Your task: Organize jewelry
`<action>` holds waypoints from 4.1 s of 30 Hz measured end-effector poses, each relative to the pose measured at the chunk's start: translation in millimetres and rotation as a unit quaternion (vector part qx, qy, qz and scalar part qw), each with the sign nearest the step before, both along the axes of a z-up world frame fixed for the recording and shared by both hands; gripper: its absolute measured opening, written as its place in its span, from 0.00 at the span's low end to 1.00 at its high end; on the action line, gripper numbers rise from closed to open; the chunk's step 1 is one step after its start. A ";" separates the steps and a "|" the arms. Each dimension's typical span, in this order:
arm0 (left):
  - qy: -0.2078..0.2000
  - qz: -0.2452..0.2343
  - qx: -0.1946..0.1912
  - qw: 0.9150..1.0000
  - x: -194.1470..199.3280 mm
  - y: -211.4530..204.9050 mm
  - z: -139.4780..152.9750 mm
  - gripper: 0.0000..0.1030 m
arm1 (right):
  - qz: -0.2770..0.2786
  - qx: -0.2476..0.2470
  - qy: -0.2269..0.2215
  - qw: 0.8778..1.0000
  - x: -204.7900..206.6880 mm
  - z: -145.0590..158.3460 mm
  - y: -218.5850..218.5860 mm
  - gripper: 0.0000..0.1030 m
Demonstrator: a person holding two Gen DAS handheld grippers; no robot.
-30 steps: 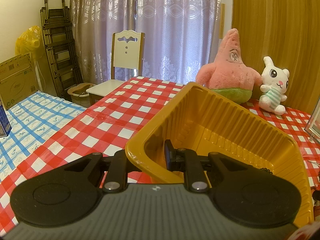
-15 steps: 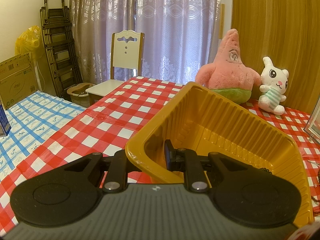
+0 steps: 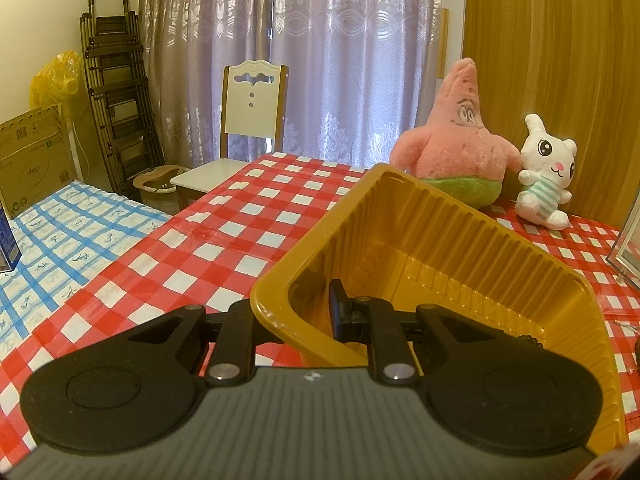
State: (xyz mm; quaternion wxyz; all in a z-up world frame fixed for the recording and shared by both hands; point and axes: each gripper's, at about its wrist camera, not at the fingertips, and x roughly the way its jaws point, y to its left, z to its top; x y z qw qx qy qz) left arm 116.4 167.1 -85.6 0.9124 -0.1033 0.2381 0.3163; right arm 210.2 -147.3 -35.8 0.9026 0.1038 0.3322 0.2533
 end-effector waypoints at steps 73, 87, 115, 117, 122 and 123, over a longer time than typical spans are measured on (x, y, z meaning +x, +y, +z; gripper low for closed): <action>0.005 0.004 -0.006 1.000 -3.5 0.7 0.9 0.17 | 0.012 -0.129 0.034 0.991 24.0 -82.6 0.7 0.38; 0.008 0.006 -0.007 1.000 -2.4 2.9 0.4 0.16 | 0.018 -0.157 0.009 0.987 71.2 -110.7 18.5 0.26; 0.007 0.005 -0.006 1.000 -1.2 3.1 0.9 0.16 | 0.114 -0.051 -0.014 0.992 10.6 -46.0 76.3 0.10; 0.006 0.005 -0.006 1.000 -0.7 4.2 0.5 0.16 | 0.120 -0.057 -0.008 0.991 7.6 -50.3 85.0 0.10; 0.006 0.005 -0.007 1.000 -0.5 4.5 0.3 0.16 | 0.130 -0.069 -0.019 0.989 0.8 -52.2 99.2 0.10; 0.007 0.005 -0.007 1.000 -0.5 4.4 0.5 0.17 | 0.134 -0.069 -0.019 0.988 0.2 -52.0 100.1 0.10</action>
